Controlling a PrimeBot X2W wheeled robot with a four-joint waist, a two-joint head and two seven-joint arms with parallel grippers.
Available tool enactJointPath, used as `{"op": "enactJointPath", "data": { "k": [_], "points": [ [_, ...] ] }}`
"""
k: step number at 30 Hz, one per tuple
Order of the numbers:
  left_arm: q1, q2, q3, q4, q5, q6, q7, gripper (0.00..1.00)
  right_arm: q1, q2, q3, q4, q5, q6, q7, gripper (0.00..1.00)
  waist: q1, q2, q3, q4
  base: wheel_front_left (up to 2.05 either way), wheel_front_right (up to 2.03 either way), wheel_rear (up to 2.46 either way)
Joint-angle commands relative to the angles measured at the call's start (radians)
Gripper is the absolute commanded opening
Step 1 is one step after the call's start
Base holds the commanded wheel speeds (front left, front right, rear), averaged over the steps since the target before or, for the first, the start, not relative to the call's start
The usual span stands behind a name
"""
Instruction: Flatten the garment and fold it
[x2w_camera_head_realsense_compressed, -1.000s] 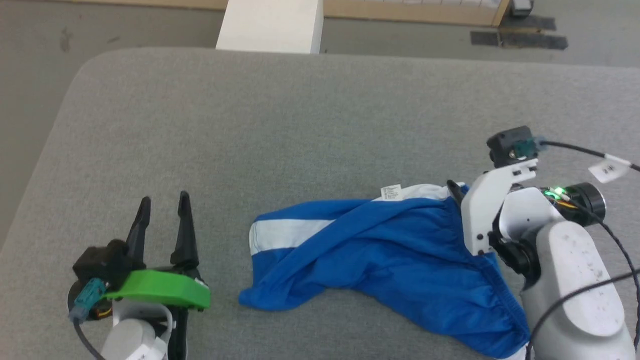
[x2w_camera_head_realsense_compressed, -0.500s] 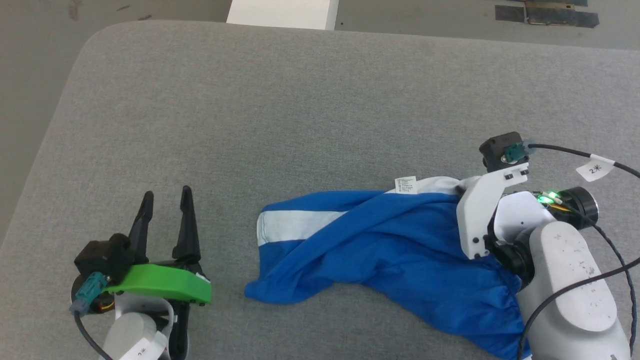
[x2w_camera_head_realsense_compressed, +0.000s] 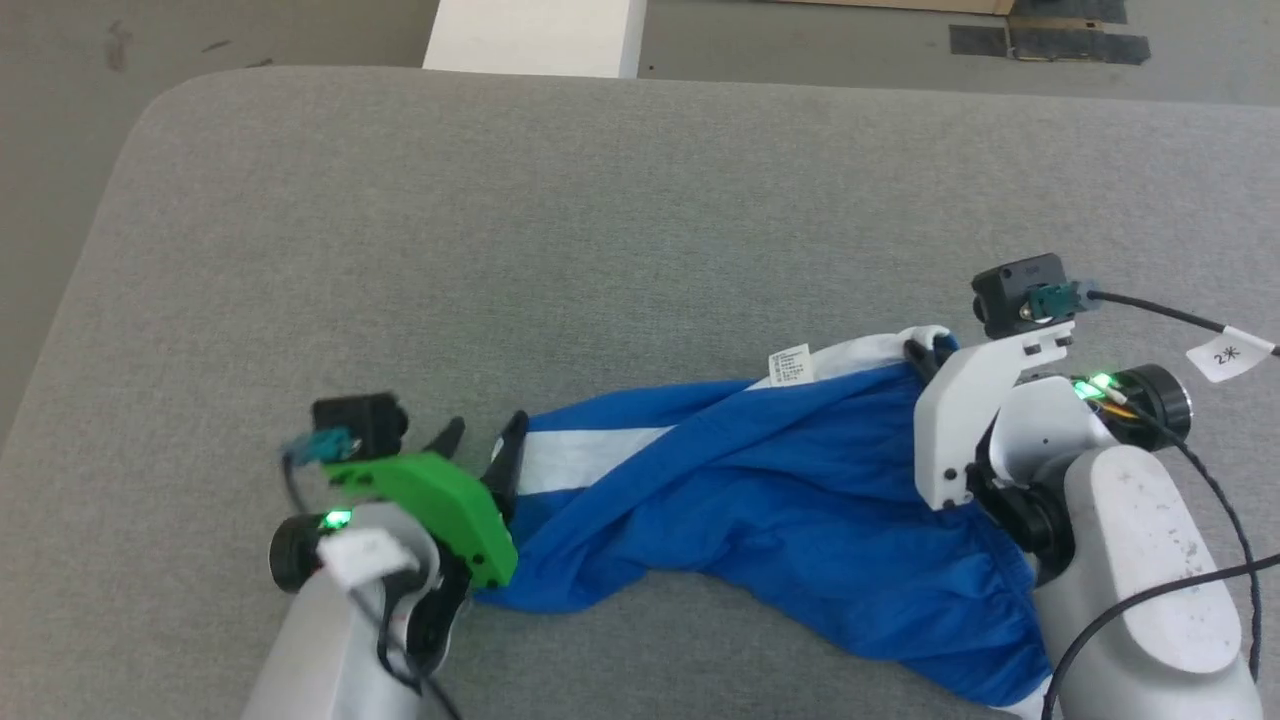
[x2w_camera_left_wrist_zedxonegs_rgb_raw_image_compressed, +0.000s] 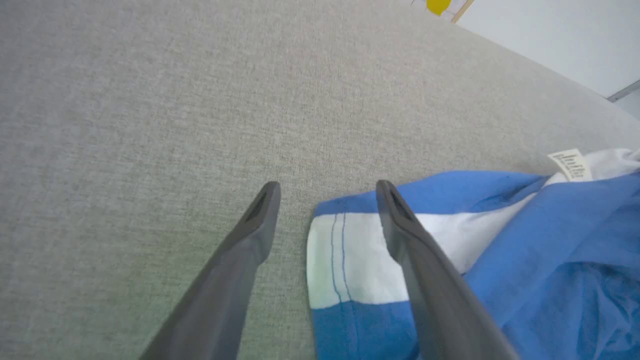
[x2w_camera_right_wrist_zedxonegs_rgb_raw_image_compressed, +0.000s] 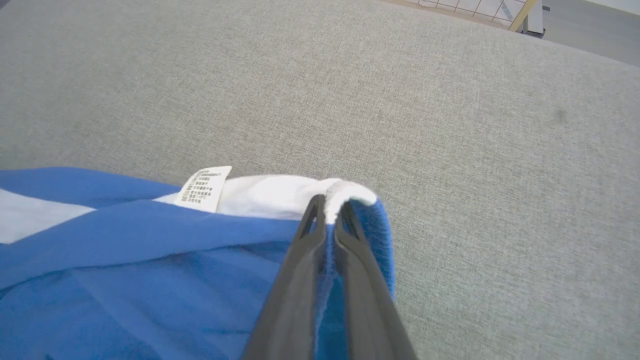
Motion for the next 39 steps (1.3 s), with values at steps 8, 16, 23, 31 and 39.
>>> {"op": "enactJointPath", "data": {
  "k": [8, 16, 23, 31, 39],
  "points": [
    [-0.042, 0.036, -0.021, 0.014, 0.012, 0.11, 0.285, 1.0, 0.015, 0.0, 0.039, -0.02, 0.033, -0.002, -0.022, 0.0, 0.0, 0.0, 0.009, -0.06, 0.0, 0.0, 0.0],
    [0.067, 0.044, 0.0, -0.164, -0.02, 0.129, 0.29, 1.0, 0.034, 0.0, 0.026, -0.014, 0.031, -0.002, -0.03, 0.0, 0.0, 0.0, -0.002, -0.048, 0.0, 0.0, 0.0],
    [0.076, 0.061, 0.015, -0.28, -0.026, 0.126, 0.267, 1.0, 0.043, 0.0, 0.034, 0.0, 0.039, -0.002, -0.031, 0.0, 0.0, 0.0, -0.022, -0.031, 0.0, 0.0, 0.0],
    [0.065, 0.083, -0.06, -0.235, -0.003, 0.125, 0.402, 1.0, 0.044, 0.0, 0.044, 0.001, 0.048, -0.002, -0.031, 0.0, 0.0, 0.0, -0.015, -0.046, 0.0, 0.0, 0.0],
    [0.016, 0.085, -0.053, -0.11, 0.002, 0.133, 0.38, 0.22, 0.039, 0.0, 0.045, -0.002, 0.049, -0.002, -0.035, 0.0, 0.0, 0.0, 0.003, -0.076, 0.0, 0.0, 0.0]
  ]
}}
